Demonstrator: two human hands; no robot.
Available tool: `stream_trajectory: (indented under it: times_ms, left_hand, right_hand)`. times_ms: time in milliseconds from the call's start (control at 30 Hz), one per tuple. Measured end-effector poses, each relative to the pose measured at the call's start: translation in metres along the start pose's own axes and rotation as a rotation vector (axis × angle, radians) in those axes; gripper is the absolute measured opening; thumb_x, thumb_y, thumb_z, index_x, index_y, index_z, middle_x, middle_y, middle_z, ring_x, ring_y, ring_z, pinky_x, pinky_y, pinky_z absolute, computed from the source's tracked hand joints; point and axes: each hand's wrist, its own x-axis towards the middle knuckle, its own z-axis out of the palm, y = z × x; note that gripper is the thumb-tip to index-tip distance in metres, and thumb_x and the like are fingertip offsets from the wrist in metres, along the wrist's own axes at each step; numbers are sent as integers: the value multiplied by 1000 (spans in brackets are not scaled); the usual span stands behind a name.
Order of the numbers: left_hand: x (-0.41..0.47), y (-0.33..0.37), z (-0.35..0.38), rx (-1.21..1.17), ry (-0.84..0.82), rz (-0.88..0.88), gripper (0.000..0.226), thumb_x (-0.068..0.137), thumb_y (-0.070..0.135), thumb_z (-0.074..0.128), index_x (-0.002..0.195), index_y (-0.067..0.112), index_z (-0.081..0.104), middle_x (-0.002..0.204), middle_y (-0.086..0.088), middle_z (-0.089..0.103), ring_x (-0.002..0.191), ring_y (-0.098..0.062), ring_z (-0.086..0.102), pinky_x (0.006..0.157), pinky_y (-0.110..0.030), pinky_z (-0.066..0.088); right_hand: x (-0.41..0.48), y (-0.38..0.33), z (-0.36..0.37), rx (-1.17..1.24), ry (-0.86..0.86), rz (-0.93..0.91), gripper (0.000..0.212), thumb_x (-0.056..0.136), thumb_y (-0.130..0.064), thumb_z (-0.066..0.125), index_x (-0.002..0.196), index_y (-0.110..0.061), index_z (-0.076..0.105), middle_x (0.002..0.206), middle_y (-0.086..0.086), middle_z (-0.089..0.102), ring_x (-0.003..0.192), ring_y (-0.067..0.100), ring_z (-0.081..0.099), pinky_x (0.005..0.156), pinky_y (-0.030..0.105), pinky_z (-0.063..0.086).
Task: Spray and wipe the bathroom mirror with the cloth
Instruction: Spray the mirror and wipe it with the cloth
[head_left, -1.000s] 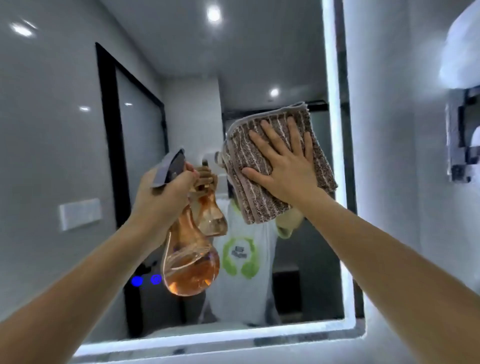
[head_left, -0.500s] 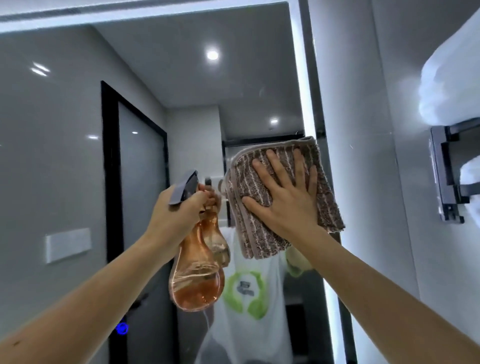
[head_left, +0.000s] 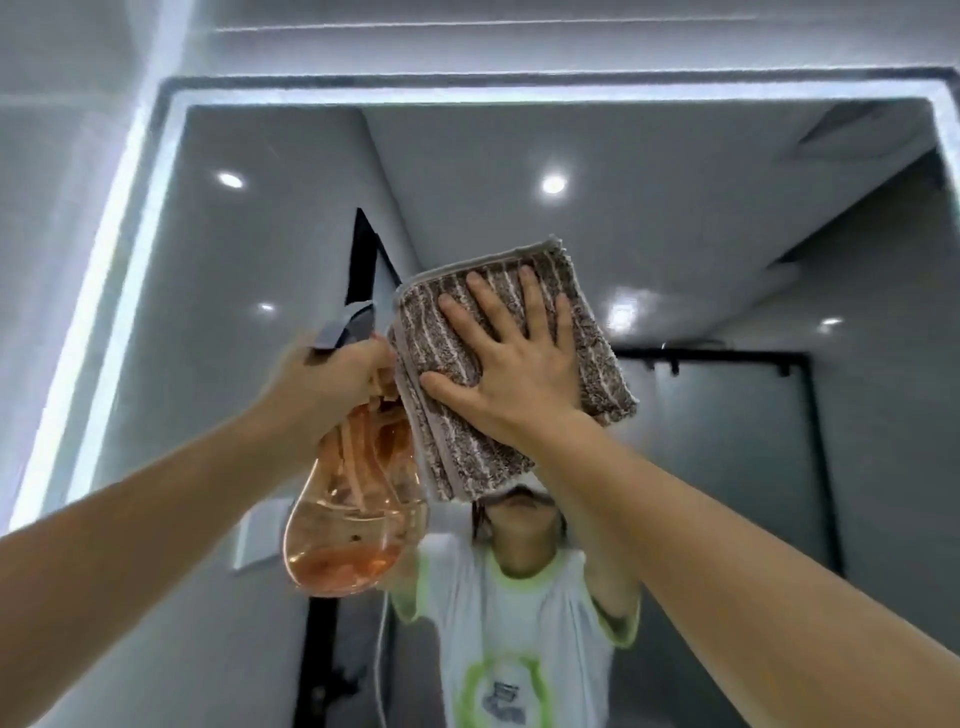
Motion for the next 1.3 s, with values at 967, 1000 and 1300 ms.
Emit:
stream_trajectory:
  times_ms: [967, 1000, 1300]
  left_hand:
    - [-1, 42, 298, -232, -136, -218, 15, 85, 10, 50, 72, 13, 57, 67, -5, 64, 41, -12, 64, 35, -24, 46]
    - [-2, 46, 310, -214, -140, -211, 15, 85, 12, 51, 71, 13, 58, 65, -5, 64, 39, -13, 63, 35, -24, 46]
    - [-4, 69, 289, -156, -231, -115, 12, 86, 14, 52, 79, 8, 60, 69, -6, 64, 61, -19, 59, 44, -25, 53]
  right_hand:
    - [-72, 314, -72, -48, 53, 176, 73, 86, -69, 17, 145, -35, -11, 155, -8, -17, 139, 19, -25, 114, 43, -14]
    - [-76, 322, -73, -40, 56, 175, 73, 86, -69, 18, 145, -36, -11, 155, -8, -16, 139, 19, -25, 114, 43, -14]
    - [-55, 298, -69, -21, 57, 226, 71, 83, -73, 15, 142, -43, -13, 153, -10, -21, 137, 24, -28, 108, 47, -21]
